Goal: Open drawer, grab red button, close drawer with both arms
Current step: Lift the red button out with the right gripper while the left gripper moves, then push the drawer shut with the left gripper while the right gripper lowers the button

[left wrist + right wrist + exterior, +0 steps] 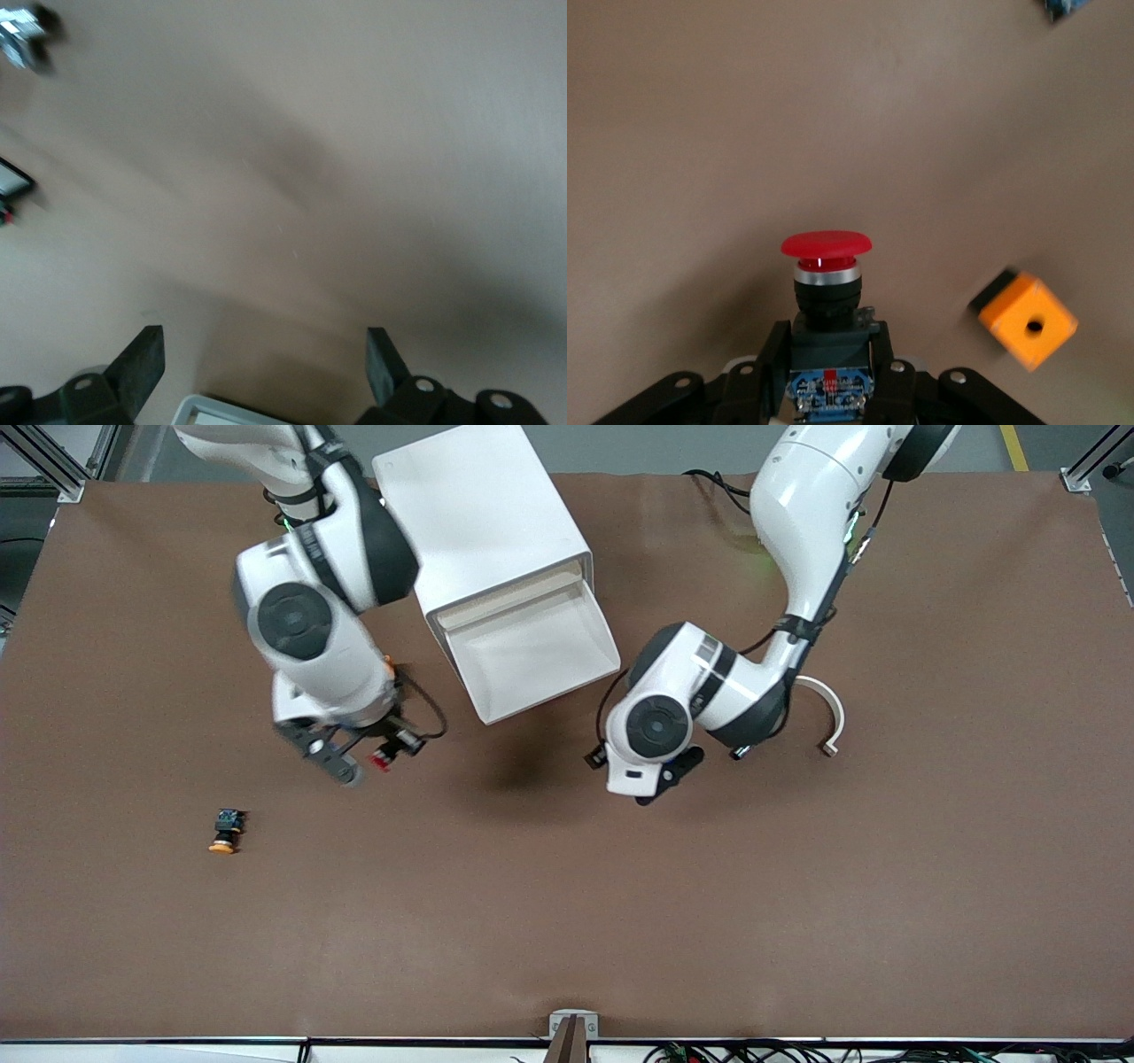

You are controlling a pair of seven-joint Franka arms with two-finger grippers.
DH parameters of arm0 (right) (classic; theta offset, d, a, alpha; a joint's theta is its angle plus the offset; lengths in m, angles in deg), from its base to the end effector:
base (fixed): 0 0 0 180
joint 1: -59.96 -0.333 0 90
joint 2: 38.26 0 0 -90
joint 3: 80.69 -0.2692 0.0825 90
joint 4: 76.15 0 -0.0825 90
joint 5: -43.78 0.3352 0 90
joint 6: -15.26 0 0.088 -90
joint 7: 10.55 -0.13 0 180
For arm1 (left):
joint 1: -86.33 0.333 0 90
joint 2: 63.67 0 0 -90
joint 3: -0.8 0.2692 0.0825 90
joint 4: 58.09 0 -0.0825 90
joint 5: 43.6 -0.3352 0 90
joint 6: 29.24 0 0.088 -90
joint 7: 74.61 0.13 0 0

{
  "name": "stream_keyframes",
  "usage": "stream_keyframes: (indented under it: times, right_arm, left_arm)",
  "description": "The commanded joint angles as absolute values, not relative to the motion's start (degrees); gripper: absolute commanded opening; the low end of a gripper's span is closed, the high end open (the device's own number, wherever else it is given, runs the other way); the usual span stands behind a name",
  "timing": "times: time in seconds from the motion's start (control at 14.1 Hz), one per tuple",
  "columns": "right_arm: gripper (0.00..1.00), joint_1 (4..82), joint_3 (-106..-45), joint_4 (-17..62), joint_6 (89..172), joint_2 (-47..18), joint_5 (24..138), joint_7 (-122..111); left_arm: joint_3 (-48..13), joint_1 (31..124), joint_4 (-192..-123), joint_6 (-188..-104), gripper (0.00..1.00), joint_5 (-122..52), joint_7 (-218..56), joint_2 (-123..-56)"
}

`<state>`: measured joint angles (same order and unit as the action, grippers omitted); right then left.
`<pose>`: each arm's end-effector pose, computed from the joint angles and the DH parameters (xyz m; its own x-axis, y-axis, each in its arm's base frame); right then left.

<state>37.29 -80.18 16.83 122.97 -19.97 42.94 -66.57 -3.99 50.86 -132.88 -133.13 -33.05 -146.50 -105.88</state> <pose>0.5421 0.2197 0.3828 0.8328 -0.5532 -0.0211 -0.5512 -0.8321 0.0607 0.4787 -0.4183 0.2556 0.7617 0.5848 -0.2791 0.5664 -0.8101 -0.1516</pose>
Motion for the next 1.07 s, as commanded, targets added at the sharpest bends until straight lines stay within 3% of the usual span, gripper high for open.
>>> stream_keyframes:
  times: [0.0,0.64,0.99]
  right_arm:
    - [0.0,43.94,-81.4,21.4,128.27,-20.07,43.7,-52.61]
    - [0.0,56.17,-81.31,36.78,149.45,-17.44,43.7,-25.51]
    - [0.0,58.37,-81.31,36.88,155.44,-11.65,42.91,-20.92]
  left_arm:
    - [-3.86,46.89,-139.03,-138.29,1.0,-34.1,-146.41,-102.35]
    - [-7.98,39.75,-141.33,-144.19,1.0,-33.4,-156.51,-102.17]
    - [-10.71,36.59,-142.91,-145.07,1.0,-34.02,-161.79,-101.99]
